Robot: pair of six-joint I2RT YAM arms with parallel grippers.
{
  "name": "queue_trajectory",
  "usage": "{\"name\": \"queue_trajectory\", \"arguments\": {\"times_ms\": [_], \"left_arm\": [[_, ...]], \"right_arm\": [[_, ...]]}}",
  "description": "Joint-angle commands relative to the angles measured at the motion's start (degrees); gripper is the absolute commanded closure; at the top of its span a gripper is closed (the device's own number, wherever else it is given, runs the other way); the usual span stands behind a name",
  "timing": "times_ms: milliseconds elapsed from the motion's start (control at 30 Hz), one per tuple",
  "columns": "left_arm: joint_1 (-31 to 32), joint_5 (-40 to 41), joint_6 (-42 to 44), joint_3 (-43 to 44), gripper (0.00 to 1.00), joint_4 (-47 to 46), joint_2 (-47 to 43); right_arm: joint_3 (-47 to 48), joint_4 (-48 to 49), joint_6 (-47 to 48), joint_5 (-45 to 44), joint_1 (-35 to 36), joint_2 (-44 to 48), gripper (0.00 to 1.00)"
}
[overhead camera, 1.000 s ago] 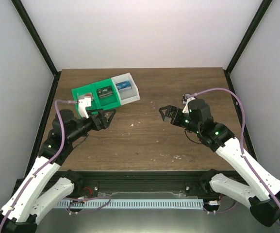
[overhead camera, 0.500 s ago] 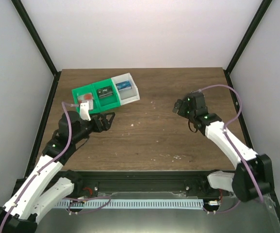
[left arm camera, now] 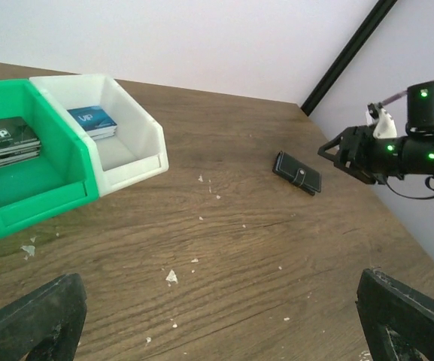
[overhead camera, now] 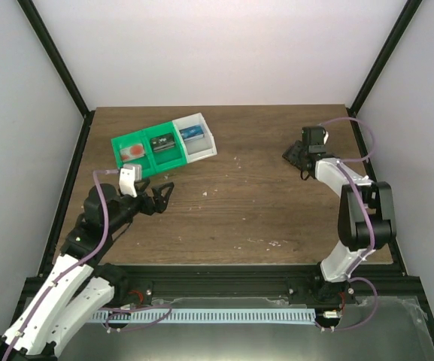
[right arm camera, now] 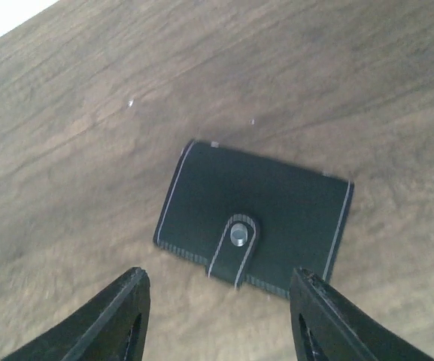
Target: Take the credit cards out of the card holder
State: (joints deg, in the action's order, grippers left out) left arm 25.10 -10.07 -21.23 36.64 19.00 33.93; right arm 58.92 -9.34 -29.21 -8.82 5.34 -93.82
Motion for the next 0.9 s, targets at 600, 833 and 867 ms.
{"name": "queue_trajectory", "arguments": {"times_ms": [600,833,867], "left_arm": [[-0.2,0.7,2.4,-0.7,0.00,-0.4,-1.8],[-0.2,0.7,2.4,-0.8,0.00,-0.5,-1.9],[-0.2,0.7,2.5,-0.9,0.00,-0.6,-1.9]], "right_arm": [[10.8,-1.4,6.9,8.9,-4.4,-21.3,0.52],[11.1,-6.3,10.7,8.0,-1.8,-20.1,0.53],[10.9,-7.0,11.2,7.6,-1.2,-19.8,0.53]]}}
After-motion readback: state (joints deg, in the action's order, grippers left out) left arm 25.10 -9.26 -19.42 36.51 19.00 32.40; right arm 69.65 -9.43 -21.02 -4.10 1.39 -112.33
